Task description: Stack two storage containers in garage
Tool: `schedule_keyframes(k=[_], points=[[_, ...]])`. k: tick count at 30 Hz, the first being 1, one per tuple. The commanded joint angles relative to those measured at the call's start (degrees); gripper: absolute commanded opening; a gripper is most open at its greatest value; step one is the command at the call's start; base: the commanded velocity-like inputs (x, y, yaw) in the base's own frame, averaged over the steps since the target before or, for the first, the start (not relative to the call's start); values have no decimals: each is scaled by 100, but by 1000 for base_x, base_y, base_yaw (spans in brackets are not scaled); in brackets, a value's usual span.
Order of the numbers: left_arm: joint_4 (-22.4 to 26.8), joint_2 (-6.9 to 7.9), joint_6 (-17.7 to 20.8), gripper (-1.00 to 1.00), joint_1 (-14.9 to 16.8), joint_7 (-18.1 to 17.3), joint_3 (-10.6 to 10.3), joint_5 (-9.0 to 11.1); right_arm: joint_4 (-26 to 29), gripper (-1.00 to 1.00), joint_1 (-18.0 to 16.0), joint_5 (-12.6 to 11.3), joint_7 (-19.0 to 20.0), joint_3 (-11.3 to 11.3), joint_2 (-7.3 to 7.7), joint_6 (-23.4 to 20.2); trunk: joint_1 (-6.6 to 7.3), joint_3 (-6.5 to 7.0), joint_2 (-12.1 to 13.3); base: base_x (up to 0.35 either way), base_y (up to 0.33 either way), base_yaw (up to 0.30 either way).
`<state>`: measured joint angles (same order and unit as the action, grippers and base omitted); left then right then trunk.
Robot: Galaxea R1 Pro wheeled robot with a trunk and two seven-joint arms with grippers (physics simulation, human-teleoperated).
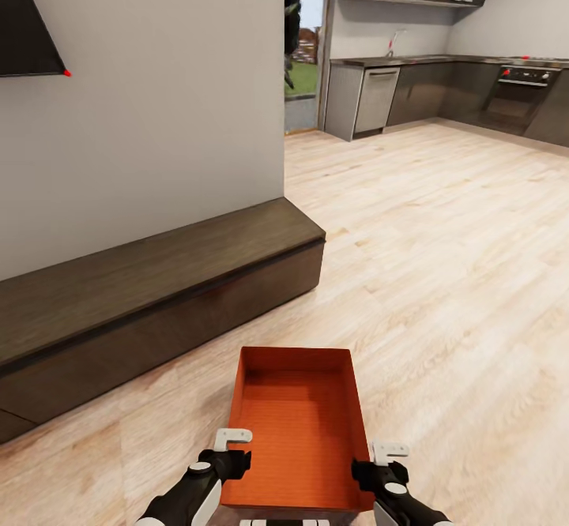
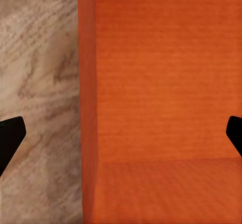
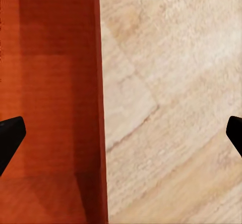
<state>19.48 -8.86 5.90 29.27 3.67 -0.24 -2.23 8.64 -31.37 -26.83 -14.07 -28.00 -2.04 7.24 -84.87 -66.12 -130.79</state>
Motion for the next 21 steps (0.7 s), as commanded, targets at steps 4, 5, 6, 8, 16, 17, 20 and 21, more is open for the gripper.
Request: schedule_keyframes(k=[4,5,6,8,16,17,20,21], points=[[12,-1,34,100,-1,8,-3,-23,-3,100,-3,-59,-28,-54,1,28,1,-4,-2,0,0,0],[12,-1,34,100,-1,6,-3,-23,-3,100,-3,-59,-30,-55,-1,29,1,-4,-2,0,0,-5],[12,-1,34,100,-1,3,-3,-23,-3,100,-2,-59,-32,-55,-3,30,1,-4,-2,0,0,-26],[12,-1,34,100,-1,-1,-3,-23,-3,100,-3,-59,-41,-53,-8,31,1,-4,-2,0,0,-57],[12,7,34,100,-1,-16,-8,-23,-3,100,-2,-68,-406,-64,-9,32,1,-4,-2,0,0,-173],[9,7,34,100,-1,-16,-6,-23,-3,100,-1,-68,-408,-64,-8,32,1,-4,-2,0,0,-66],[-6,7,34,100,-1,-16,-3,-23,-3,100,-1,-68,-386,-73,7,33,1,-4,-2,0,0,-27],[-12,7,34,100,-1,-16,-3,-23,-3,100,-1,-63,-380,-77,8,36,1,-4,-2,0,0,-7]])
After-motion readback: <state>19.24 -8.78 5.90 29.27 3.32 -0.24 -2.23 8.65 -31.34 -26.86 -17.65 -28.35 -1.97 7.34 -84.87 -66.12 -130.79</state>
